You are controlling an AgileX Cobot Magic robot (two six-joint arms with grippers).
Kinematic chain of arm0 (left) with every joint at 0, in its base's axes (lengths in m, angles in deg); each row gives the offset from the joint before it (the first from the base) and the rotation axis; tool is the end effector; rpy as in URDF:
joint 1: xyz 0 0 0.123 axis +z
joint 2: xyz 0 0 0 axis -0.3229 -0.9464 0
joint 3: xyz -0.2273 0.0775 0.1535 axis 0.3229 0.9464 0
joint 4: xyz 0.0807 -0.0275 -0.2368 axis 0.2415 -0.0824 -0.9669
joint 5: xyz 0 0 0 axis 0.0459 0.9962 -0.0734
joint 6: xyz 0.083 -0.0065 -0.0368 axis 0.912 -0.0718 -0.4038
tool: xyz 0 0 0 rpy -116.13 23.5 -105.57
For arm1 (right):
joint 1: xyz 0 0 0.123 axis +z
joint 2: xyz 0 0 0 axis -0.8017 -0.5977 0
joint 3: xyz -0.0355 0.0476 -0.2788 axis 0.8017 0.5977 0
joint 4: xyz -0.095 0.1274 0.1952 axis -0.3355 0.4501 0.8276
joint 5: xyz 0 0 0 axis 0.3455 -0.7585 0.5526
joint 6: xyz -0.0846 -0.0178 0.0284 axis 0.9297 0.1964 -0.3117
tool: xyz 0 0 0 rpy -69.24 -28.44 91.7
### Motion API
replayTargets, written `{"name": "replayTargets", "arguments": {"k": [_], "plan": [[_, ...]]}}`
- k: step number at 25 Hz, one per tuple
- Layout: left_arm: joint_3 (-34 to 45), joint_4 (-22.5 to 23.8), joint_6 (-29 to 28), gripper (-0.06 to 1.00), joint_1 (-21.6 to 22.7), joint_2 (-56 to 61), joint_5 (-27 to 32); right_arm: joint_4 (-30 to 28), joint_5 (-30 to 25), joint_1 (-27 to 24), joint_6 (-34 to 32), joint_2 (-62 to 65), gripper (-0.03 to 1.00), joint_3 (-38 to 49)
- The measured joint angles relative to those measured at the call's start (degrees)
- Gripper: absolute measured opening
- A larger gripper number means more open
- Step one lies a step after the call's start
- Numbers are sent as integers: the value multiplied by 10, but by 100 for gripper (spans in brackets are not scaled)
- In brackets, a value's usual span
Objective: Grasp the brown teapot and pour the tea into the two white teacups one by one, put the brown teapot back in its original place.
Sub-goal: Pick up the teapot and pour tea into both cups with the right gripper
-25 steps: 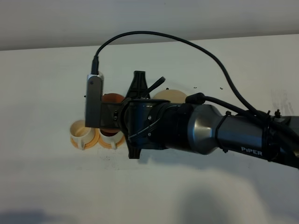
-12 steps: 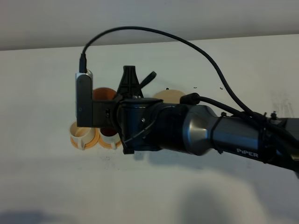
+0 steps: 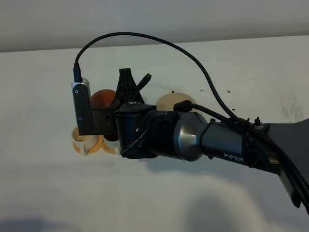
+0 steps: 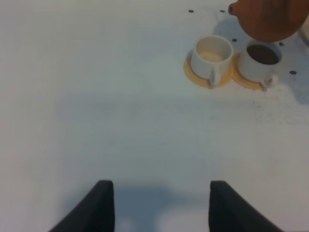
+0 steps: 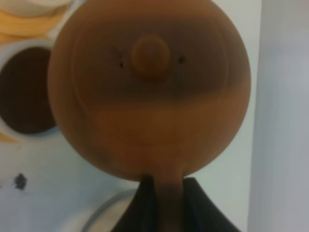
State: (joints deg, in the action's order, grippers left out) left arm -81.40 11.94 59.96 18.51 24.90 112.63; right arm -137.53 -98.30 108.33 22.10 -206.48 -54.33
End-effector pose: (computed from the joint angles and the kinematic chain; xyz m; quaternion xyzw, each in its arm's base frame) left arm -0.0002 -0.0066 0.2646 0.0062 0.8636 -0.0414 0.5025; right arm 0.3013 0.3499 0.1877 -0.6606 0.6270 -0.2315 0.3419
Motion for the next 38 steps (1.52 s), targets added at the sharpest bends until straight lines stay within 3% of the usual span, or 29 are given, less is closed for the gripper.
{"name": "replayTargets", "arguments": {"k": [16, 38], "plan": [[0, 0, 0, 44, 0, 0, 0, -54, 0, 0, 2, 0, 11, 0], [0, 0, -1, 44, 0, 0, 0, -71, -19, 16, 47, -20, 11, -1]]}}
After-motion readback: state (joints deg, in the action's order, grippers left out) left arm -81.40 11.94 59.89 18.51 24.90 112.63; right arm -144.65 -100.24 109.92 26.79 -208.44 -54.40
